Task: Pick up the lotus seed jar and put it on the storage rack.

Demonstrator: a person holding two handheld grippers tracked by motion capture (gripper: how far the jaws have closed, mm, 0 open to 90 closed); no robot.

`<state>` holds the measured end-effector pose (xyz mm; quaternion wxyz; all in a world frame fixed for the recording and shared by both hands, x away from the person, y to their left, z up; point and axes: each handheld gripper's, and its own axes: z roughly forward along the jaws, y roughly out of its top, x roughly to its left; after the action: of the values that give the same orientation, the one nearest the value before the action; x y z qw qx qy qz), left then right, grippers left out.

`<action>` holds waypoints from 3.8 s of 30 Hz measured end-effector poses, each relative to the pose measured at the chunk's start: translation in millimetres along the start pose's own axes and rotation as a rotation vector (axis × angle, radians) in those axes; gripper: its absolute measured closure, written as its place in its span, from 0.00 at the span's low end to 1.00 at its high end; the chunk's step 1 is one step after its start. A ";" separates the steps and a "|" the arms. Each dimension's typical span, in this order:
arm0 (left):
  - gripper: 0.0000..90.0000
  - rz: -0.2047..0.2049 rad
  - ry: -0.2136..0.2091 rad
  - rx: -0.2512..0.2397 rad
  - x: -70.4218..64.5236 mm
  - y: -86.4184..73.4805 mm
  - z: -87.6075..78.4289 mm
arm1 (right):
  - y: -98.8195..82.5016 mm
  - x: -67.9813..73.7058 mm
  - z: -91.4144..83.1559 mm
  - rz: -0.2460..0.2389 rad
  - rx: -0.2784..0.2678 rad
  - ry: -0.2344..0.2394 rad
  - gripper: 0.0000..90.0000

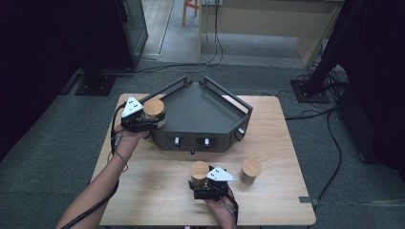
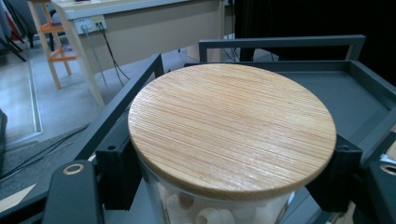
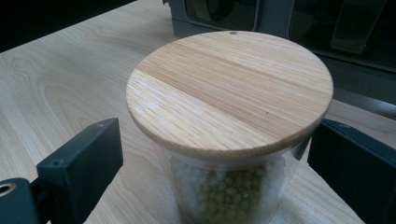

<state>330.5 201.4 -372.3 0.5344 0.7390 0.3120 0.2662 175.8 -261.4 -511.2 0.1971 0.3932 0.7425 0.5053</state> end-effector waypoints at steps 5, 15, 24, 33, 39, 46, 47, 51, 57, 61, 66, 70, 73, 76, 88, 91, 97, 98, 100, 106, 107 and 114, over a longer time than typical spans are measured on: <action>0.28 0.000 0.007 -0.001 0.7 0.6 5.1 | -0.4 -0.1 -0.2 0.003 -0.002 0.000 0.03; 0.28 0.002 0.019 0.011 -1.2 0.7 14.5 | -1.0 -0.4 -0.7 0.007 -0.006 0.002 0.03; 0.28 0.015 0.020 0.024 -4.7 2.9 23.6 | -2.3 0.1 -1.7 0.004 -0.014 -0.003 0.03; 0.28 0.003 0.026 0.029 -5.2 -0.8 32.5 | -2.5 0.1 -2.1 0.006 -0.014 -0.004 0.03; 0.28 0.004 0.029 0.037 -4.1 -3.5 36.1 | -3.1 0.4 -2.6 0.004 -0.018 -0.005 0.03; 0.28 -0.011 0.037 0.040 -1.9 -6.3 39.7 | -3.0 0.6 -2.6 0.002 -0.017 -0.005 0.03; 0.28 -0.011 0.037 0.040 -1.9 -6.3 39.7 | -3.0 0.6 -2.6 0.002 -0.017 -0.005 0.03; 0.28 -0.029 0.038 0.035 0.6 -8.1 40.4 | -3.1 0.7 -2.8 0.002 -0.017 -0.006 0.03; 0.28 -0.043 0.033 0.030 3.5 -9.8 40.9 | -3.2 0.6 -3.0 0.004 -0.018 -0.006 0.03; 0.28 -0.054 0.028 0.032 5.7 -9.8 41.1 | -3.3 0.6 -3.1 0.005 -0.018 -0.006 0.03; 0.27 -0.072 0.022 0.021 8.3 -13.6 40.5 | -3.0 0.7 -2.9 0.004 -0.016 -0.007 0.03; 0.27 -0.085 0.017 0.016 10.5 -15.8 40.4 | -2.6 0.8 -2.7 0.006 -0.013 -0.008 0.03; 0.27 -0.089 0.015 0.011 11.6 -17.5 40.0 | -2.3 1.4 -2.5 0.004 -0.012 -0.010 0.03; 0.27 -0.085 0.009 0.006 12.8 -18.9 39.6 | -2.3 1.2 -2.5 0.005 -0.012 -0.010 0.03; 0.19 -0.049 -0.014 -0.034 16.5 -23.4 32.7 | -1.4 1.5 -2.1 0.002 -0.008 -0.010 0.03; 0.12 -0.057 -0.021 -0.031 17.2 -24.2 32.3 | -1.1 1.6 -2.0 0.000 -0.006 -0.011 0.03; 0.12 -0.055 -0.025 -0.036 16.0 -27.2 26.6 | -0.9 1.8 -1.6 -0.001 -0.004 -0.011 0.03; 0.12 -0.055 -0.023 -0.036 15.7 -27.3 25.5 | -0.9 1.9 -1.6 -0.001 -0.004 -0.011 0.03; 0.12 -0.056 -0.018 -0.032 14.8 -26.8 23.1 | -0.8 2.1 -1.5 -0.002 -0.004 -0.012 0.03; 0.12 -0.061 -0.013 -0.025 13.0 -28.7 15.9 | -1.2 2.2 -1.7 -0.002 -0.007 -0.013 0.03; 0.12 -0.062 -0.011 -0.026 12.4 -29.7 14.6 | -1.3 2.1 -1.8 -0.002 -0.007 -0.013 0.03; 0.12 -0.039 -0.006 -0.041 8.3 -38.3 2.1 | -1.3 2.8 -1.8 -0.002 -0.007 -0.016 0.03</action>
<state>330.7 215.3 -409.0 0.5557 0.7224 0.3192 0.2597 172.3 -260.5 -511.3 0.2049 0.3956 0.7396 0.5045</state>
